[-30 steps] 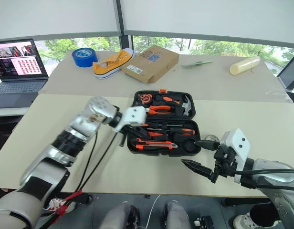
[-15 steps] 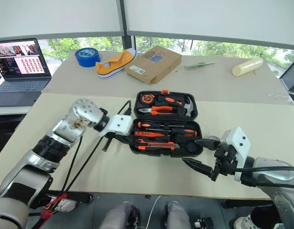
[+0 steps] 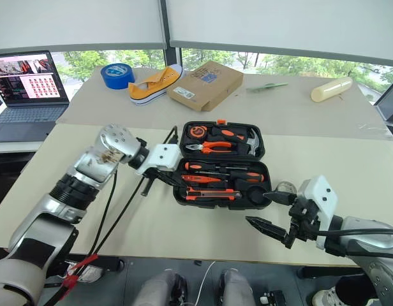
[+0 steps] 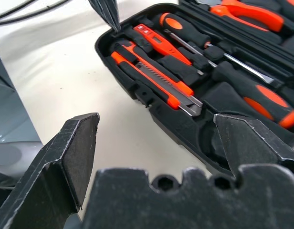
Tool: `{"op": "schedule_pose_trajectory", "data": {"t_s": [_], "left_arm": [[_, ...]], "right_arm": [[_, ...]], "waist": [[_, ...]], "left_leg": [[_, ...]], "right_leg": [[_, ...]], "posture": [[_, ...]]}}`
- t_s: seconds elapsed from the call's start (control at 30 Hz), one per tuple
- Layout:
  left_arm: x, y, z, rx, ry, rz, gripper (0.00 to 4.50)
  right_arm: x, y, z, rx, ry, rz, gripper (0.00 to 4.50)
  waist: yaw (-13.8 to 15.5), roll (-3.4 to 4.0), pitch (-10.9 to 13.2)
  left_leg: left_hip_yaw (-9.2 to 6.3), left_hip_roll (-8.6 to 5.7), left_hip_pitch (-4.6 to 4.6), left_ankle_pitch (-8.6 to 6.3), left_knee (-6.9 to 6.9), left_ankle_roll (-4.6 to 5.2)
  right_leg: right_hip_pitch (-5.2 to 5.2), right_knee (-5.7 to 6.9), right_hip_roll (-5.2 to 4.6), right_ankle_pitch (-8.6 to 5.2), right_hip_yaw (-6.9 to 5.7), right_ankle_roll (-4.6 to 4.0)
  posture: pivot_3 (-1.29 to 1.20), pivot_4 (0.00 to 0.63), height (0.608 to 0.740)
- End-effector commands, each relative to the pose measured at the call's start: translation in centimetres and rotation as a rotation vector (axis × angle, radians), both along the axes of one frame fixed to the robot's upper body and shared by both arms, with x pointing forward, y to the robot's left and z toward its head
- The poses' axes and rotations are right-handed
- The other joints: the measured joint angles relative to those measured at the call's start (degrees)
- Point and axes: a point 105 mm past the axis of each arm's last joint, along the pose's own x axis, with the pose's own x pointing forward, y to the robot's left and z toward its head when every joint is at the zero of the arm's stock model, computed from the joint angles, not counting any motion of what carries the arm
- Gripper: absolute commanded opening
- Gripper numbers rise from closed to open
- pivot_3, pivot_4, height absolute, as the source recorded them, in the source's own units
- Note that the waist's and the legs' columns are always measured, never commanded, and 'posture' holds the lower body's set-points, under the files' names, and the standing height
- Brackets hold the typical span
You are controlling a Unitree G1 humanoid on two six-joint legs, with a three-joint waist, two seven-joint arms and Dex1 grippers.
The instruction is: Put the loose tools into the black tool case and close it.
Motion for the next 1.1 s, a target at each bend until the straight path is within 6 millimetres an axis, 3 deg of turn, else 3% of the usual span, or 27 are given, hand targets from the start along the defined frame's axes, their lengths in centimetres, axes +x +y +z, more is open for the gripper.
{"op": "schedule_pose_trajectory", "data": {"t_s": [0.03, 0.23, 0.33, 0.4, 0.67, 0.9, 1.1], "left_arm": [[0.0, 1.9, 2.9, -0.063, -0.056, 0.023, 0.07], [-1.2, 4.1, 5.1, -0.190, 0.000, 0.102, 0.07], [-3.3, 4.4, 6.6, -0.284, 0.090, 0.109, 0.78], [-4.2, 3.9, 7.3, -0.355, 0.132, 0.117, 1.53], [-6.8, 3.3, 5.9, -0.352, 0.161, 0.120, 4.38], [-6.7, 2.8, 5.9, -0.391, 0.069, 0.159, 4.48], [-6.9, 2.6, 5.8, -0.398, 0.021, 0.157, 4.48]], "right_arm": [[0.1, -3.0, 1.2, -0.065, -0.041, -0.073, 4.50], [0.4, -8.3, 1.7, -0.151, -0.018, -0.193, 4.50], [0.5, -10.1, 1.6, -0.178, 0.023, -0.197, 4.50], [1.0, -10.5, 1.4, -0.187, 0.034, -0.194, 4.50], [3.9, -8.4, -1.1, -0.209, 0.077, -0.078, 4.50], [7.0, -7.0, -3.3, -0.258, 0.051, -0.061, 4.50], [8.3, -5.9, -4.8, -0.303, 0.028, -0.017, 4.50]], "waist": [[0.02, 0.00, 0.00], [0.10, -0.01, 0.00], [0.02, 0.00, 0.01], [-0.09, 0.00, 0.01], [-1.27, 0.00, 0.02], [-1.23, 0.01, 0.02], [-1.27, 0.03, 0.03]], "left_leg": [[0.00, 0.00, -0.01, 0.00, 0.00, 0.00], [-0.01, -0.02, 0.00, 0.00, 0.01, 0.01], [-0.03, -0.01, 0.01, 0.00, 0.01, 0.00], [-0.03, -0.01, 0.02, 0.00, 0.00, 0.00], [-0.07, 0.00, 0.18, 0.06, -0.06, -0.11], [-0.05, -0.01, 0.17, 0.07, -0.04, -0.13], [-0.05, -0.02, 0.16, 0.08, -0.06, -0.14]], "right_leg": [[0.00, 0.00, 0.00, 0.00, -0.01, 0.00], [0.04, -0.02, -0.02, -0.09, 0.02, 0.16], [0.04, -0.01, -0.02, -0.27, 0.03, 0.46], [0.05, 0.00, -0.02, -0.28, 0.05, 0.47], [0.15, 0.04, -0.02, -0.31, 0.12, 0.48], [0.15, 0.04, -0.04, -0.31, 0.10, 0.48], [0.15, 0.03, -0.03, -0.11, 0.05, 0.12]], "posture": [[0.00, 0.150, 0.731], [0.00, 0.150, 0.731], [0.00, 0.150, 0.731], [0.00, 0.150, 0.731], [0.00, 0.150, 0.731], [0.00, 0.150, 0.731], [0.00, 0.150, 0.731]]}}
